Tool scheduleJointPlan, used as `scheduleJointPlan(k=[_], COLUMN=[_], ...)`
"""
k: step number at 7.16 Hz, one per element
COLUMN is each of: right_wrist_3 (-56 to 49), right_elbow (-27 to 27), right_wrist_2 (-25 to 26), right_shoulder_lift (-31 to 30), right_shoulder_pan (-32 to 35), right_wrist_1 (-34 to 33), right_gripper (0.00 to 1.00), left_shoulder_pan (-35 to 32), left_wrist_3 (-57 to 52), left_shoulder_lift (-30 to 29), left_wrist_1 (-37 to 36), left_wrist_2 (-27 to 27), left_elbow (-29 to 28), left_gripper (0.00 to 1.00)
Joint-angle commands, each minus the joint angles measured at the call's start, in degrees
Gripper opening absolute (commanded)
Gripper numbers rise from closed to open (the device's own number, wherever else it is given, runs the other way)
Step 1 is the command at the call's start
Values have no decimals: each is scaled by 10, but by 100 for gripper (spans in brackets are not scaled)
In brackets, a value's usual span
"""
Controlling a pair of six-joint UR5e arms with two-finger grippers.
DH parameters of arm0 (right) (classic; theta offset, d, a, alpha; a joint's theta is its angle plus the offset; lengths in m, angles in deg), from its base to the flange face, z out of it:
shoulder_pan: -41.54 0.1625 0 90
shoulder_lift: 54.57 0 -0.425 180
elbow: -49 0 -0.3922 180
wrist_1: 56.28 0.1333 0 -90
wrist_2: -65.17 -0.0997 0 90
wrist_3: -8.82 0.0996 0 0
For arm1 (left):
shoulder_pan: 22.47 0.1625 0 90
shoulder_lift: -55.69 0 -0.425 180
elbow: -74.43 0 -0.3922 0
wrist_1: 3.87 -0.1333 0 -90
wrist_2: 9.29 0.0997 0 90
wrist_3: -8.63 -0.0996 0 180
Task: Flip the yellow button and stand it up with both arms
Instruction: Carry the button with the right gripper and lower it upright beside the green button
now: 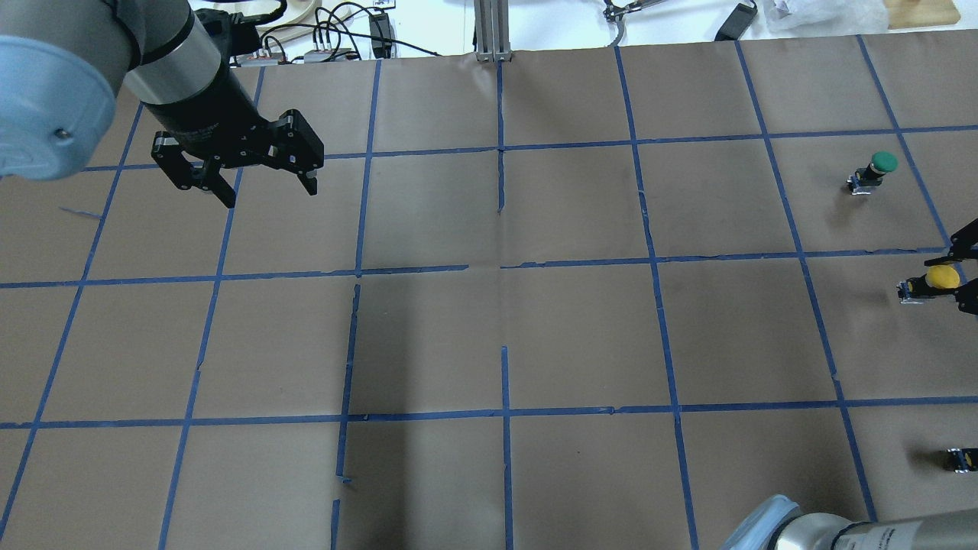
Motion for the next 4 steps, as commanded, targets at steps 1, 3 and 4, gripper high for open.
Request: scheduleJointPlan(k=[1,3,4], right_wrist_3=[3,4,7], right_elbow=[-2,-1,0], right_wrist_2=[3,0,3], right_shoulder_lift=[13,30,29], right_shoulder_pan=[-1,-1,-1], right_wrist_1=[1,-1,0], right_gripper=[44,85,99], left_shoulder_pan=[-1,-2,-2], left_wrist_3=[-2,-3,-3], left_shoulder_lift=[1,6,9], left_wrist_1=[2,7,9], left_wrist_2=[-3,-1,-2], left_elbow=[-9,-10,-11], left_gripper=[100,100,100])
